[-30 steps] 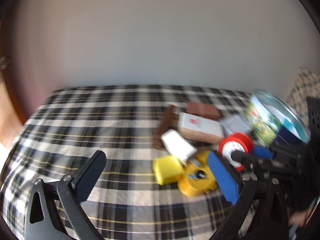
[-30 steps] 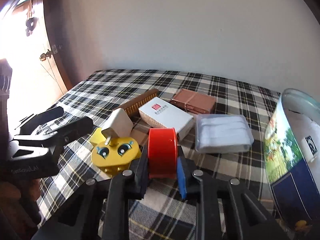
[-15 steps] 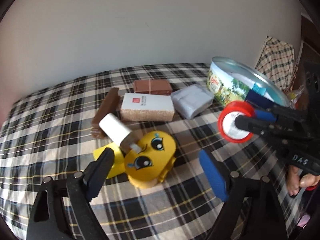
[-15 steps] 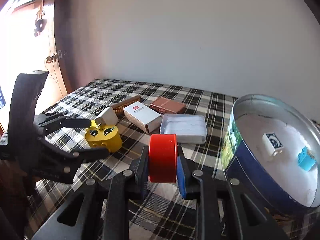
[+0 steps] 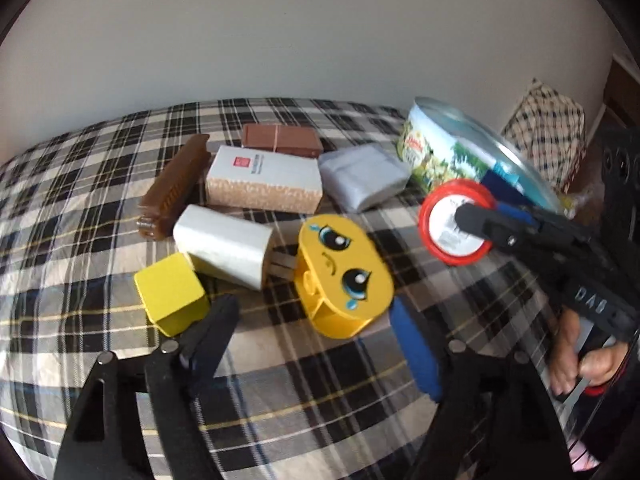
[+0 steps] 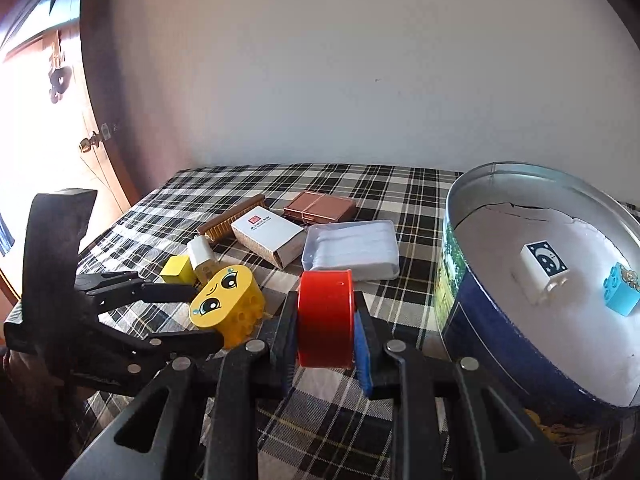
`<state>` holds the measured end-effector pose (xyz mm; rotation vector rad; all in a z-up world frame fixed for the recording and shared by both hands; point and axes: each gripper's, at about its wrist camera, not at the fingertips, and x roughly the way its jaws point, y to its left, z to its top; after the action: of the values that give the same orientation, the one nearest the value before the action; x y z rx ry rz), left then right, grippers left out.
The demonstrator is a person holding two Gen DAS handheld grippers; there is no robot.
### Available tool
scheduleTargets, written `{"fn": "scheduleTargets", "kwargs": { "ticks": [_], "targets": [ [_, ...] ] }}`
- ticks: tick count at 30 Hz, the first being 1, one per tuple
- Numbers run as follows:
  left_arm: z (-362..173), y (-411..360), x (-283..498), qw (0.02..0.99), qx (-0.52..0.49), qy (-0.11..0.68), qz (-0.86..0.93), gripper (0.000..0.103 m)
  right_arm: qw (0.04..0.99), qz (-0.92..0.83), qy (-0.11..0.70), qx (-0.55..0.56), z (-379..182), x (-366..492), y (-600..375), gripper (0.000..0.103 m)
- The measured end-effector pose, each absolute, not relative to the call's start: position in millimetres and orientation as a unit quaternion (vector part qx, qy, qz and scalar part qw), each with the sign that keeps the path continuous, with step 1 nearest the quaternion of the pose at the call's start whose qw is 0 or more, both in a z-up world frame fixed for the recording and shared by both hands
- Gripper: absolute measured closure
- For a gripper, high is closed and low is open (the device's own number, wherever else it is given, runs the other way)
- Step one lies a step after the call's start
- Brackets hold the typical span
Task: Organize rigid objects
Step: 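Grasp the yellow face block with the left tool while the right tool holds the tape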
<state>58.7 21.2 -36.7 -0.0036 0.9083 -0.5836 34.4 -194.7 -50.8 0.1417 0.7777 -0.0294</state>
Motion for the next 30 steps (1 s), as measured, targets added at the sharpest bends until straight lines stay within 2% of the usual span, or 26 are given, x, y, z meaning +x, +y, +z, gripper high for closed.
{"fn": "scheduleTargets", "kwargs": {
  "ticks": [7,13,15,20,25,30],
  "targets": [
    [-39.3,-3.3,57.2,0.863,-0.017,0.440,-0.247,0.024,0.926,-0.022,0.370,0.074,-47.5,33.0,-201.2,0.077],
    [-42.4,-10.5,67.5,0.878,-0.007,0.436,-0.196,0.039,0.927,-0.022,0.367,0.075,-45.9,32.9,-202.4,0.077],
    [-42.1,-9.8,67.3,0.881,-0.007,0.435,-0.188,0.057,0.928,-0.022,0.365,0.075,-45.4,32.3,-202.2,0.077],
    [-42.0,-10.1,61.7,0.879,-0.001,0.433,-0.198,0.059,0.932,-0.024,0.357,0.066,-42.5,30.7,-201.1,0.077],
    [-41.0,2.0,54.7,0.878,-0.037,0.429,-0.209,0.061,0.940,-0.019,0.335,0.071,-34.8,26.0,-204.4,0.077],
    [-26.7,6.6,39.7,0.902,-0.042,0.379,-0.203,0.062,0.950,-0.011,0.300,0.084,-21.3,17.1,-210.5,0.077]
  ]
}}
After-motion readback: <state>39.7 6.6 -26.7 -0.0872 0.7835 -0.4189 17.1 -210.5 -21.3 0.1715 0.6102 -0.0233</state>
